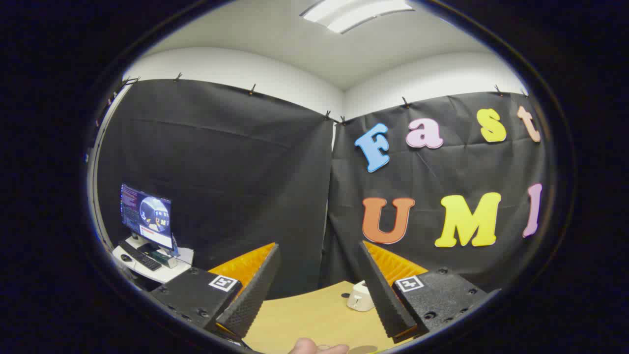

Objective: Take the bottle from table, then pour the juice into the cup, finally place the bottle on the coaster

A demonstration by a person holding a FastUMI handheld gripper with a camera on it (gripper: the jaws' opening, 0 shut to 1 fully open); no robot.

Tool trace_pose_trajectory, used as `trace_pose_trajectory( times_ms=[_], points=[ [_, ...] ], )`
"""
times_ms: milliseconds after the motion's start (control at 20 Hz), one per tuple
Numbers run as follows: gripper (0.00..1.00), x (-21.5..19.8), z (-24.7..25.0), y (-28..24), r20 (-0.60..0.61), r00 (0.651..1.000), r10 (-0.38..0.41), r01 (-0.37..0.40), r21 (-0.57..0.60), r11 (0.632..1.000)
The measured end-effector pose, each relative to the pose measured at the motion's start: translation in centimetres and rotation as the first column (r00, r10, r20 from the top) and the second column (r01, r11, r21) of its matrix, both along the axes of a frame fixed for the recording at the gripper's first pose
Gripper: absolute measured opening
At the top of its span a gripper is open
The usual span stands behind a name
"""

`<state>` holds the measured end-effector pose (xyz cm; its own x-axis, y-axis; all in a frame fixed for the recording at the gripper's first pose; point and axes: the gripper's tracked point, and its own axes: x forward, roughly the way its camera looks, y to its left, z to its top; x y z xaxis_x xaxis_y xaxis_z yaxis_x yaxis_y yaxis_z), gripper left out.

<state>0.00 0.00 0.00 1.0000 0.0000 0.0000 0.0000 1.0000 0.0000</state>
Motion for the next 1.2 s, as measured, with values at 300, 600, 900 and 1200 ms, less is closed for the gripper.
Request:
trace_pose_trajectory(
  times_ms=[300,600,900,1200],
  points=[
    [1.0,0.3,-0.6,-0.2,-0.034,0.999,-0.014,0.013,-0.008,1.0],
    [1.0,0.2,0.2,-0.2,-0.028,1.0,-0.014,0.013,-0.021,1.0],
    [1.0,0.1,-0.5,-0.6,-0.045,0.999,-0.022,0.021,-0.015,1.0],
    [1.0,-0.1,-1.2,-1.0,-0.059,0.997,-0.047,0.046,-0.017,0.999]
  ],
)
